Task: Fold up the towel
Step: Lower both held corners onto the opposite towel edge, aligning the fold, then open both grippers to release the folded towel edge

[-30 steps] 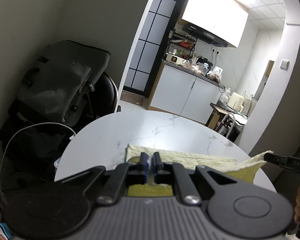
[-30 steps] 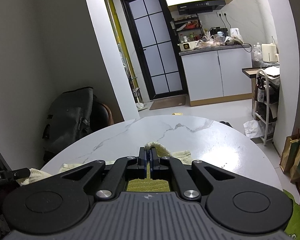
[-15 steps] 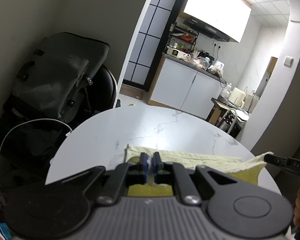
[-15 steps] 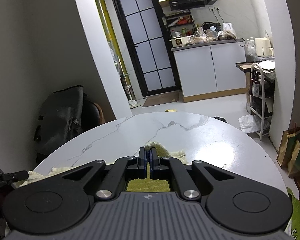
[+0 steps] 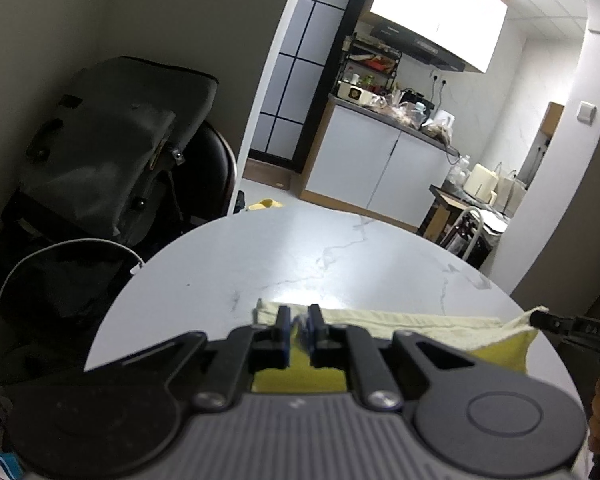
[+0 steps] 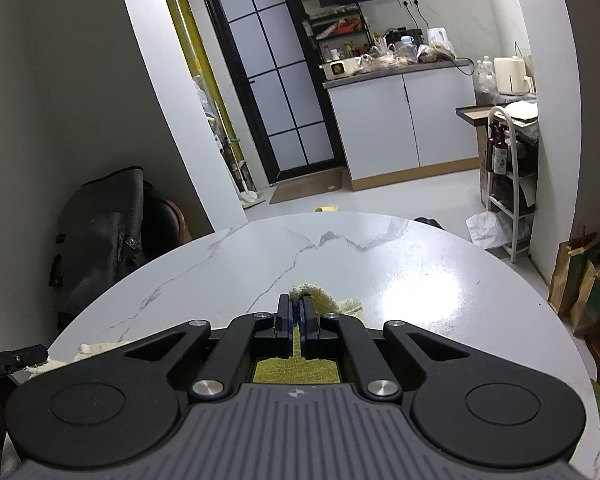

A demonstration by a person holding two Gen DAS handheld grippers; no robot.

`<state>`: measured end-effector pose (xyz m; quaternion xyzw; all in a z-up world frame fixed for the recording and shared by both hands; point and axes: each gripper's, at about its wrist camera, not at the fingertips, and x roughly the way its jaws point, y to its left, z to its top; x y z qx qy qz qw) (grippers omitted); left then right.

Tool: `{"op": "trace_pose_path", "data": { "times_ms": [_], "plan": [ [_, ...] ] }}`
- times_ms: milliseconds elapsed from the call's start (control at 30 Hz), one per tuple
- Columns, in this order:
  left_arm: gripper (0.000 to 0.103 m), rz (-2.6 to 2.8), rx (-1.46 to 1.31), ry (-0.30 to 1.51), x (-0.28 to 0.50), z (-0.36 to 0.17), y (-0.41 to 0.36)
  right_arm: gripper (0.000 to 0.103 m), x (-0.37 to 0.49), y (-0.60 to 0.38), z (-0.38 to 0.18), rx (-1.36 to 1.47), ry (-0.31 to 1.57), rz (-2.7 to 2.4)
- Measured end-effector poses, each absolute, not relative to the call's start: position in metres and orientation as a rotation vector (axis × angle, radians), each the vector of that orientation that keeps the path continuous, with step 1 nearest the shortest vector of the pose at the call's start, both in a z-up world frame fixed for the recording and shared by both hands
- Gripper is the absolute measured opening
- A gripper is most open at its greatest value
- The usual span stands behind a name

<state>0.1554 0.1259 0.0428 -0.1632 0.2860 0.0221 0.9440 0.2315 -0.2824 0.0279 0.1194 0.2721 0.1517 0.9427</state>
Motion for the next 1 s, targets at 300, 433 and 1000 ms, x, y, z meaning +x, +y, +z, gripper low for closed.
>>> {"op": "trace_pose_path", "data": {
  "times_ms": [300,433,1000],
  "plan": [
    [0.009,0.064,-0.335,0.576,0.156,0.043,0.128,0.013,0.234,-0.282,0.026,0.258,0.555,0.305],
    [0.009,0.066,-0.347,0.567,0.156,0.046,0.129,0.029,0.232,-0.282,0.029,0.275,0.514,0.325],
    [0.012,0.081,-0.285,0.585,0.158,0.045,0.122,0.029,0.235,-0.271,0.024,0.177,0.571,0.335]
  ]
}}
